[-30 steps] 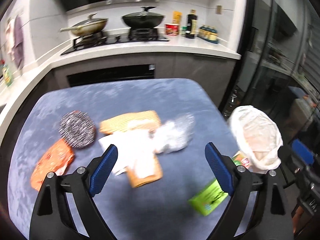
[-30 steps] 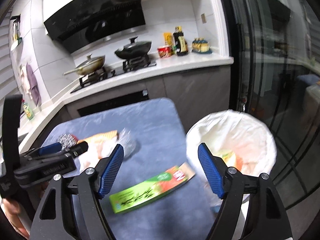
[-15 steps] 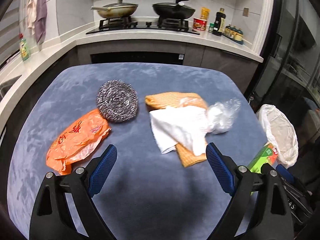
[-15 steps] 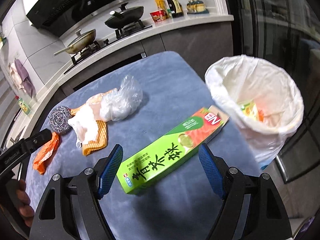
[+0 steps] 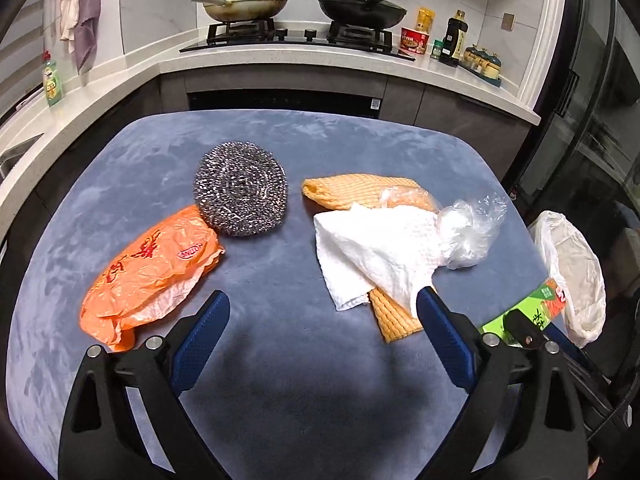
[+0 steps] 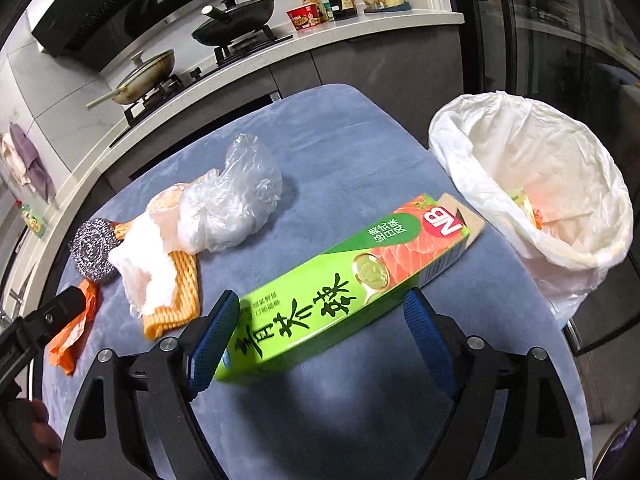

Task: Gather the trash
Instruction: 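Move the right tool toward the green NB box on the table, then grasp the green NB box with the right tool while the left tool grasps the white tissue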

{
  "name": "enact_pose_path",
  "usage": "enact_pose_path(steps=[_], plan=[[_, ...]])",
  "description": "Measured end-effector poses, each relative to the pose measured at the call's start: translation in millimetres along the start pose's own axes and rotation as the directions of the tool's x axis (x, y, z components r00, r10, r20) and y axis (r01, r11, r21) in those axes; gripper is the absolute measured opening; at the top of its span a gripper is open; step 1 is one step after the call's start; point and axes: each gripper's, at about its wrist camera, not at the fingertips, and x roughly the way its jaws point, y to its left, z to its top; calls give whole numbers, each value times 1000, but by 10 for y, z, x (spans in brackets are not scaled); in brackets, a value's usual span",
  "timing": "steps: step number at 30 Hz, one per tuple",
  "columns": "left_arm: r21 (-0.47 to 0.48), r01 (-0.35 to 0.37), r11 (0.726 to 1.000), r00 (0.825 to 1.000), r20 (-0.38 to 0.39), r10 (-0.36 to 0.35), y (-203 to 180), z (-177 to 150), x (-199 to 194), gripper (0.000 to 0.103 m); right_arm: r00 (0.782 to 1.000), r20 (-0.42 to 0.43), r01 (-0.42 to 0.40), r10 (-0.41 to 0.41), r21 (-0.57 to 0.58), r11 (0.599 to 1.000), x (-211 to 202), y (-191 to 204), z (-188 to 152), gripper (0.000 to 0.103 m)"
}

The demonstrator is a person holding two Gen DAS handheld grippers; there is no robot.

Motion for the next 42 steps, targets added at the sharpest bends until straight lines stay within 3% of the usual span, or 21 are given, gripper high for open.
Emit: enact_pose_path(steps=[13,20,25,28,37,42], plan=[[-48,36,998,998,-53,-39,-156,257,453,88,1000,-17,-4,4,35,999,192,-24,138,81],[-22,26,999,997,-78,-27,-164,297,622,61,1000,-16,13,-13,9,1000,255,-9,151,80],[-26,36,999,993,-112,-39,-103,196,674,42,1000,-20,2,-3,-21,1000,215,-1,109,72],[-16,35,999,993,-110,-37,-91,120,633,38,1000,-28,-9,8,-33,999,165,-21,73,67],[-21,81,996,988,-133,-83,-4,-103,433,9,999,-45,-18,15,-56,998,-64,-145,-92,52],[0,87,996,989,-118,-86,-11,-188,309,5,999,-50,-19,17,-52,998,-172,-210,-177,49]])
